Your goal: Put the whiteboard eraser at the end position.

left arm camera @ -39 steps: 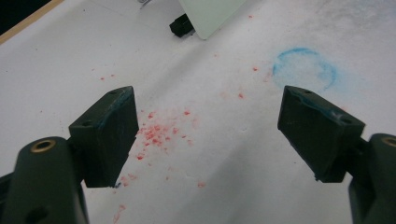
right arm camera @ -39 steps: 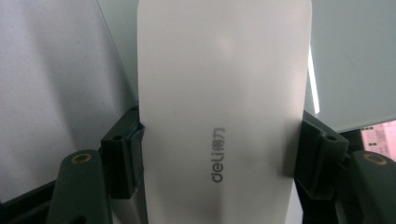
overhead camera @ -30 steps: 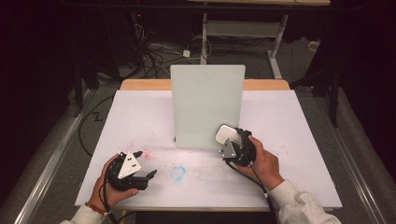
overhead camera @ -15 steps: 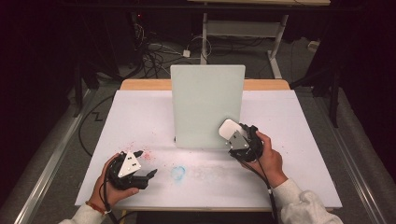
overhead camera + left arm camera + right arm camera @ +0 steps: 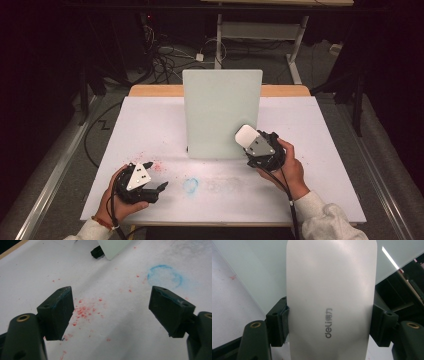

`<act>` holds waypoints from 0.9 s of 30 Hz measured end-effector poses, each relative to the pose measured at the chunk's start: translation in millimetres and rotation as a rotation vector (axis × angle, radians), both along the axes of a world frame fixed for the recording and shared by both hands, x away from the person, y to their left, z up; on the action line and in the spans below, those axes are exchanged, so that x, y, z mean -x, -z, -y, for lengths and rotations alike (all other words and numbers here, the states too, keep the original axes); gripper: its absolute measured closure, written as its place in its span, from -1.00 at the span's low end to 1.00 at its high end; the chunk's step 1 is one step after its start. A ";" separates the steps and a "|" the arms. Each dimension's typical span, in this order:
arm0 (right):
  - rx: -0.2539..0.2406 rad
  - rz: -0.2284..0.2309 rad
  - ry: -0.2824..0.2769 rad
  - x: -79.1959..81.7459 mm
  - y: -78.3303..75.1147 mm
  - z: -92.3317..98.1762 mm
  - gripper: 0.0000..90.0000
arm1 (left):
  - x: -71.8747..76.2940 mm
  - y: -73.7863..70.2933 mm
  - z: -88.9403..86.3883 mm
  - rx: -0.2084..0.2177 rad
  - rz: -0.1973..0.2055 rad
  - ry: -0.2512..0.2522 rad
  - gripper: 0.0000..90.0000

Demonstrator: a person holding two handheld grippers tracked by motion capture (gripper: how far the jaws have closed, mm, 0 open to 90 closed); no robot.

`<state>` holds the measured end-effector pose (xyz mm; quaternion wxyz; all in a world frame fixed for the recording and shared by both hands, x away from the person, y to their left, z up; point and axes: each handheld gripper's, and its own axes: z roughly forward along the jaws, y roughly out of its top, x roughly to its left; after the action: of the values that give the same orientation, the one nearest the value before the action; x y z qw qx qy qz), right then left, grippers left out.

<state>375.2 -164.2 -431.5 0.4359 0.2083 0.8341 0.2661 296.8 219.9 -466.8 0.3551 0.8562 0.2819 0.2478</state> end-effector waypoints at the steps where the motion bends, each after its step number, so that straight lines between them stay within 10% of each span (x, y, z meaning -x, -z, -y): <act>1: -0.007 -0.002 0.001 0.3 -1.0 0.8 -0.32 | -0.1 -0.2 0.4 0.000 0.001 0.002 -0.56; 27: -0.150 -0.156 -0.122 9.9 -20.1 10.1 -0.32 | -0.2 0.3 4.2 -0.012 0.003 0.010 -0.56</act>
<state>365.3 -174.3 -411.4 0.3359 0.2094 0.8543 0.3368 297.1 215.7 -467.1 0.3518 0.8593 0.2754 0.2490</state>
